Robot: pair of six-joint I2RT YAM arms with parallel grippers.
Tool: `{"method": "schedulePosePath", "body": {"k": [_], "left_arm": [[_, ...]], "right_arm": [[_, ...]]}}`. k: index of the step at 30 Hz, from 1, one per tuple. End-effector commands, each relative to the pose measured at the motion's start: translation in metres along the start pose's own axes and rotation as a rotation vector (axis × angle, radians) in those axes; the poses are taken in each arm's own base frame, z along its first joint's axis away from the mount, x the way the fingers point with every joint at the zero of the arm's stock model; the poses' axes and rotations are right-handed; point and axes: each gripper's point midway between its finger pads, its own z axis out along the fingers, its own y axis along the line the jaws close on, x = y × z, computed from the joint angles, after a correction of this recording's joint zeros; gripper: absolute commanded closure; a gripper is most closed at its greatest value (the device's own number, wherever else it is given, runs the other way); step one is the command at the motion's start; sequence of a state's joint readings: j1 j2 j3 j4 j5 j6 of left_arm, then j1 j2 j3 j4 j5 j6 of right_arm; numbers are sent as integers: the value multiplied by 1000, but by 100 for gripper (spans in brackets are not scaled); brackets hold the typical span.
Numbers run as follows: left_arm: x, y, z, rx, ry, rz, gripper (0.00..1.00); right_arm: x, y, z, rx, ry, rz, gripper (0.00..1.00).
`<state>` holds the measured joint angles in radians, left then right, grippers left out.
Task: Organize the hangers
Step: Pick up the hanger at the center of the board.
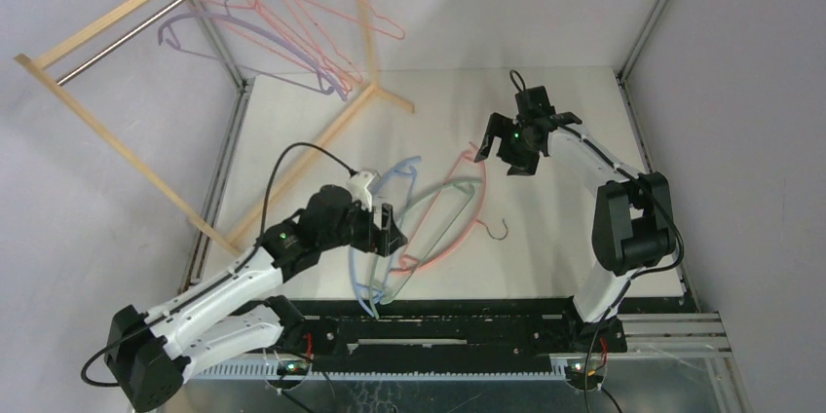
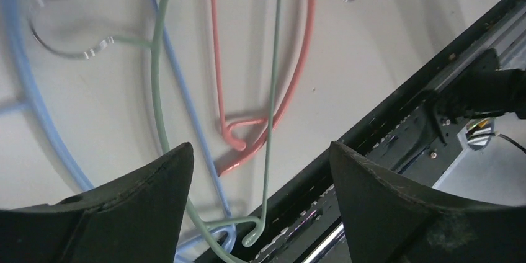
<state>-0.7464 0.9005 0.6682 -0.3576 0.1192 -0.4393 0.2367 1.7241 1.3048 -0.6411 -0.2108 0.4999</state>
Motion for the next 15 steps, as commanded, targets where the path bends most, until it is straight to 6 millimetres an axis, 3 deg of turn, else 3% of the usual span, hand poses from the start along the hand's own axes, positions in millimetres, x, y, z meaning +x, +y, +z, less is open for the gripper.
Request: {"method": "schedulePosePath", "body": {"k": [1, 7, 15], "left_arm": [[22, -7, 11, 81, -3, -103, 17], [59, 11, 18, 41, 51, -181, 23], [79, 36, 24, -66, 52, -233, 26]], "right_arm": [[-18, 16, -27, -47, -92, -23, 0], [-15, 16, -31, -50, -90, -33, 0], [-6, 21, -27, -53, -68, -54, 0]]}}
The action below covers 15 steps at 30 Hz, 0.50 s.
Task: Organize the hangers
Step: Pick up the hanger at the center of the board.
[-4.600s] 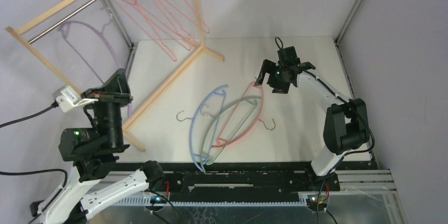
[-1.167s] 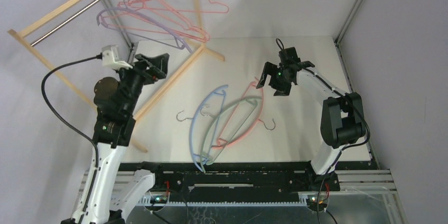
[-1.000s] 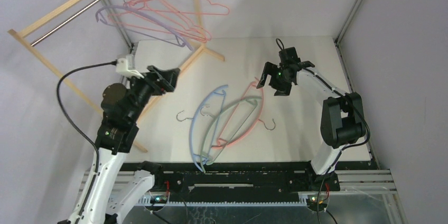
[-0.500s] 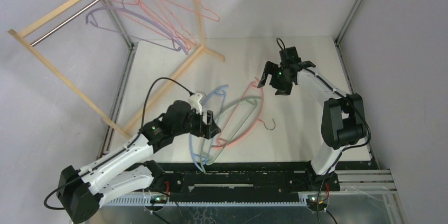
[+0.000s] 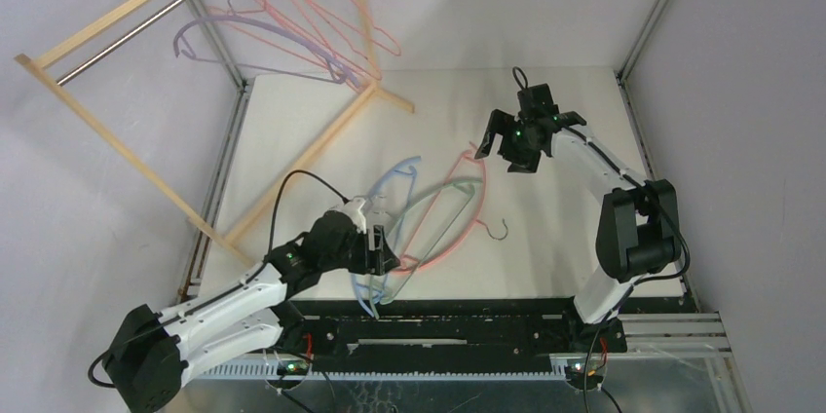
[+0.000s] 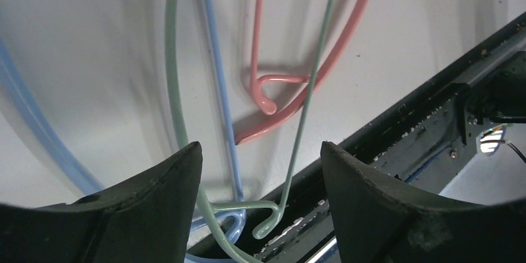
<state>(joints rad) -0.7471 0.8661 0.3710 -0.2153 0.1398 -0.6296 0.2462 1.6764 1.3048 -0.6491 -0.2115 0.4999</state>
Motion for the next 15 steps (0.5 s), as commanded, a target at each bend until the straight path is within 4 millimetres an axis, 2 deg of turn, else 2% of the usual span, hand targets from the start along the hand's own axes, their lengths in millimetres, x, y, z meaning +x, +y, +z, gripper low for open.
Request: {"method": "schedulePosePath", "body": {"k": [1, 7, 13, 15], "left_arm": [[-8, 5, 3, -26, -62, -30, 26], [-1, 18, 9, -71, -59, -66, 25], [25, 32, 23, -110, 38, -92, 26], [30, 34, 25, -113, 52, -93, 29]], "right_arm": [[-4, 12, -12, -30, -37, -39, 0], [-2, 9, -13, -21, -35, -45, 0], [-1, 6, -14, -14, -33, -48, 0], [-2, 5, -14, -11, -33, -51, 0]]}}
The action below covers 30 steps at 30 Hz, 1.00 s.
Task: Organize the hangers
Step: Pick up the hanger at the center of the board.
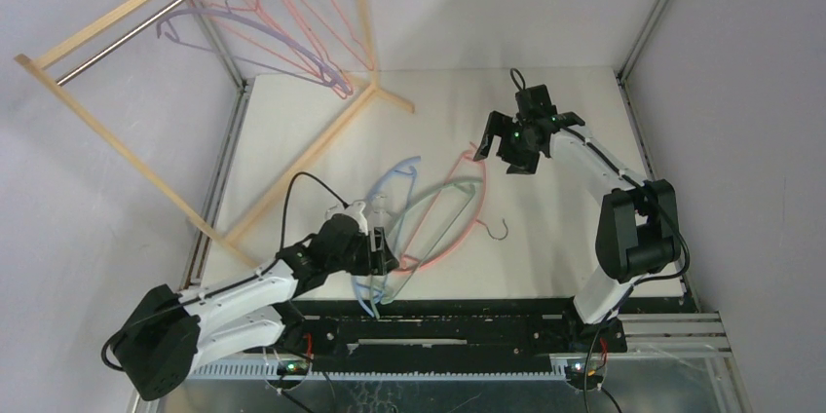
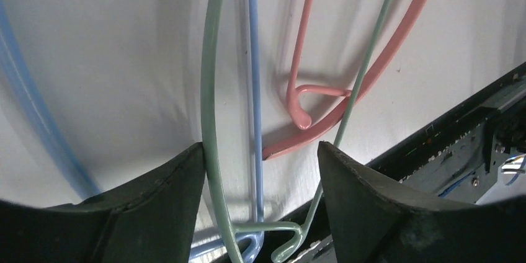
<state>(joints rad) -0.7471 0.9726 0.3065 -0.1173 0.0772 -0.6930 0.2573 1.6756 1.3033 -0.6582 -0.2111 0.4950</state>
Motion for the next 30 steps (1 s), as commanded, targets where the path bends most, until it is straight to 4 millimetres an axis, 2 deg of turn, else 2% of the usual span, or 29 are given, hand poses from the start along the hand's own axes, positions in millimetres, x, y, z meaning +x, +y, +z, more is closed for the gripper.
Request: {"method": "schedulePosePath", "body": {"k": [1, 3, 4, 6, 7, 11, 12, 13, 14, 18, 25, 30], "left_arm": [[13, 7, 7, -15, 37, -18, 34], [12, 6, 6, -8, 36, -9, 50], [10, 5, 5, -9, 33, -5, 64], [10, 6, 3, -13, 31, 1, 81], [11, 6, 2, -14, 34, 1, 83], [18, 11, 3, -19, 51, 0, 76], [18, 12, 4, -22, 52, 1, 84], [18, 14, 4, -31, 50, 0, 97], [18, 14, 4, -36, 48, -1, 99], [6, 4, -2, -13, 18, 16, 100], [-47, -29, -39, 3, -85, 100, 100], [-79, -46, -61, 2, -152, 137, 100]], "right_arm": [[-6, 2, -14, -8, -44, -37, 0], [-7, 1, -15, -6, -43, -35, 0], [-7, 0, -15, -5, -44, -35, 0], [-7, -1, -14, -4, -43, -35, 0], [-7, -1, -14, -4, -43, -34, 0], [-6, 0, -13, -10, -41, -31, 0], [-6, 0, -13, -10, -41, -30, 0], [-5, -1, -12, -8, -38, -31, 0], [-5, -1, -12, -9, -40, -32, 0], [-5, -1, -12, -11, -41, -33, 0], [-4, 5, -11, -36, -40, -22, 0], [3, 25, -17, -87, -37, -69, 0]]}}
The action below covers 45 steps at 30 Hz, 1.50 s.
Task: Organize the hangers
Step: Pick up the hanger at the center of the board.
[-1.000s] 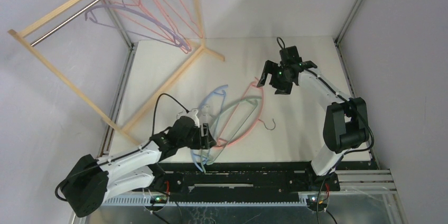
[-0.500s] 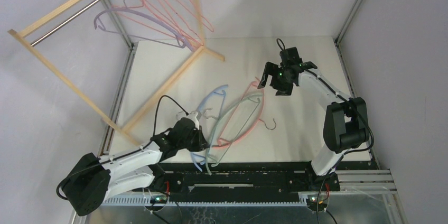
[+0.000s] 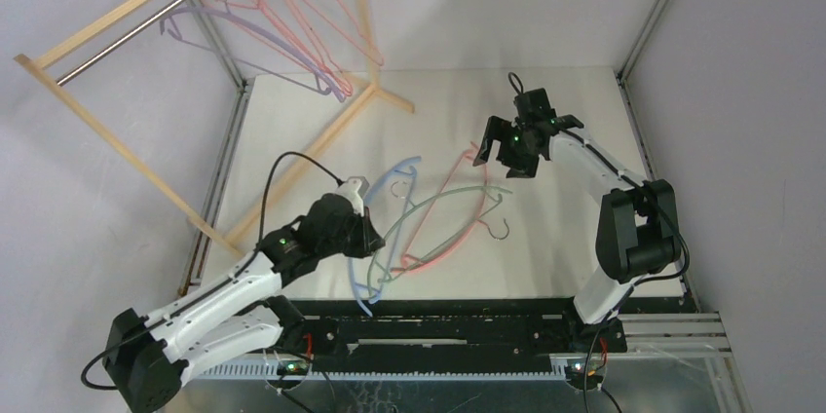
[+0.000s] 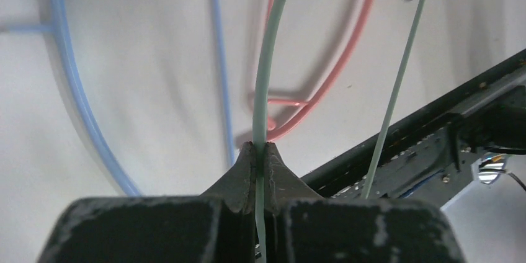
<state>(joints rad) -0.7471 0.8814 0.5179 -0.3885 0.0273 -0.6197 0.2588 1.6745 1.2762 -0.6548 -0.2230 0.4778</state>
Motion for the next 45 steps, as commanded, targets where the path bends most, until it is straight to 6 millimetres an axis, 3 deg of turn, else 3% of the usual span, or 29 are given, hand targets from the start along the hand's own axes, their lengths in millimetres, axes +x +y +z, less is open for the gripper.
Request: {"method": "schedulePosePath", "body": {"k": [1, 6, 13, 16, 19, 23, 28, 33, 37, 45], "left_arm": [[-43, -20, -23, 21, -106, 65, 100], [-48, -23, -20, 19, -110, 77, 100], [-51, -25, -15, 24, -115, 80, 100], [-51, -25, -13, 24, -112, 84, 100], [-52, -26, -11, 27, -114, 86, 100], [-55, -28, -10, 29, -122, 85, 100], [-54, -27, -10, 27, -121, 84, 100], [-54, -26, -9, 25, -125, 80, 100], [-55, -25, -10, 21, -128, 81, 100], [-56, -25, -8, 18, -134, 80, 100]], "right_arm": [[-4, 38, -26, -104, -66, -81, 0], [14, 88, -50, -244, 12, -191, 0], [34, 123, -67, -369, 81, -256, 0], [57, 130, -62, -378, 162, -297, 0], [82, 121, -46, -314, 233, -333, 0], [99, 107, -28, -241, 267, -381, 0], [114, 105, -21, -264, 339, -348, 0], [122, 97, -5, -232, 386, -321, 7], [104, 89, -11, -169, 292, -265, 8], [65, 54, -61, -65, 79, -114, 6]]}}
